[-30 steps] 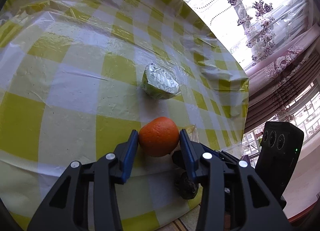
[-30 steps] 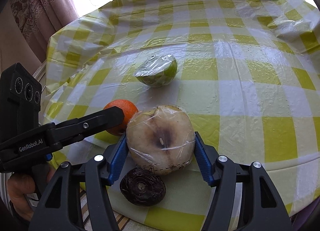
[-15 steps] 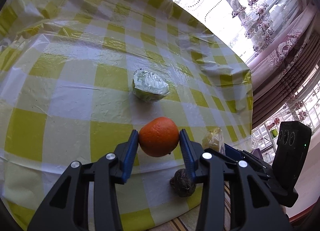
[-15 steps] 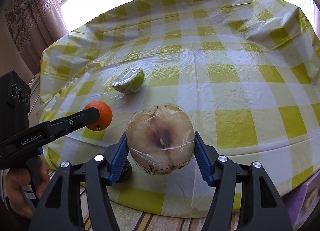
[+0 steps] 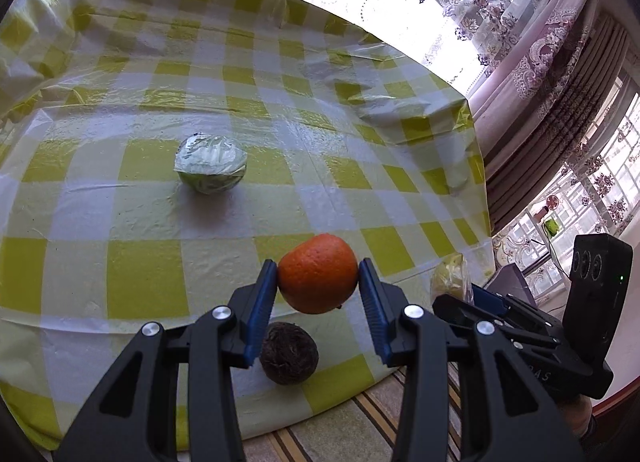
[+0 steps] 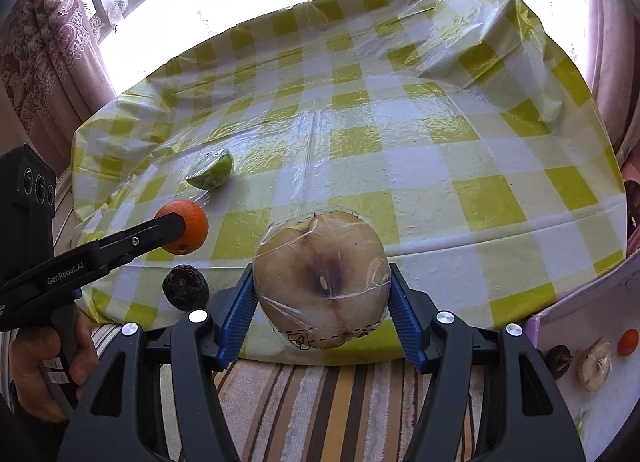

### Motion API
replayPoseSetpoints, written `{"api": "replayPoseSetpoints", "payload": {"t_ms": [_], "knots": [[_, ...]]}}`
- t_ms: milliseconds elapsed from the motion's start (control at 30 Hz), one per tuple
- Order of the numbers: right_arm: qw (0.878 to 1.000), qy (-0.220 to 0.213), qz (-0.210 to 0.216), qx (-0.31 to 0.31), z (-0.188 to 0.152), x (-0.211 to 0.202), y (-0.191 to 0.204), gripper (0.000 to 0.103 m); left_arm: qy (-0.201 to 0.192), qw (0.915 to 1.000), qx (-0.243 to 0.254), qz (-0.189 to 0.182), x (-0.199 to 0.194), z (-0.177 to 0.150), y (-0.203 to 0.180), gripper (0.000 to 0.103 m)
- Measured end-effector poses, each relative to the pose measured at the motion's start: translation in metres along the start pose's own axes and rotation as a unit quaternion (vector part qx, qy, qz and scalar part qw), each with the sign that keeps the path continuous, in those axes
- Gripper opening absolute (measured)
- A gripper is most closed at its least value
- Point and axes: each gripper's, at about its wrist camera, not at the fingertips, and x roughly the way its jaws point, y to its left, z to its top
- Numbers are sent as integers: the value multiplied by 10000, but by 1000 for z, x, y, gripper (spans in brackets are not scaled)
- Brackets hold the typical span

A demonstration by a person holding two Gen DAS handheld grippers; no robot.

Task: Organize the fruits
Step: 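Carry the orange and the wrapped pear half with both tools into the box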

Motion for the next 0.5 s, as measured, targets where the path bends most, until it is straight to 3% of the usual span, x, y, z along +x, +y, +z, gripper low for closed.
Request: {"api": "replayPoseSetpoints", "payload": {"t_ms": [500], "knots": [[9954, -258, -678, 621, -33, -65, -97, 61, 419, 9940, 938, -387, 36, -23, -103, 42]]}}
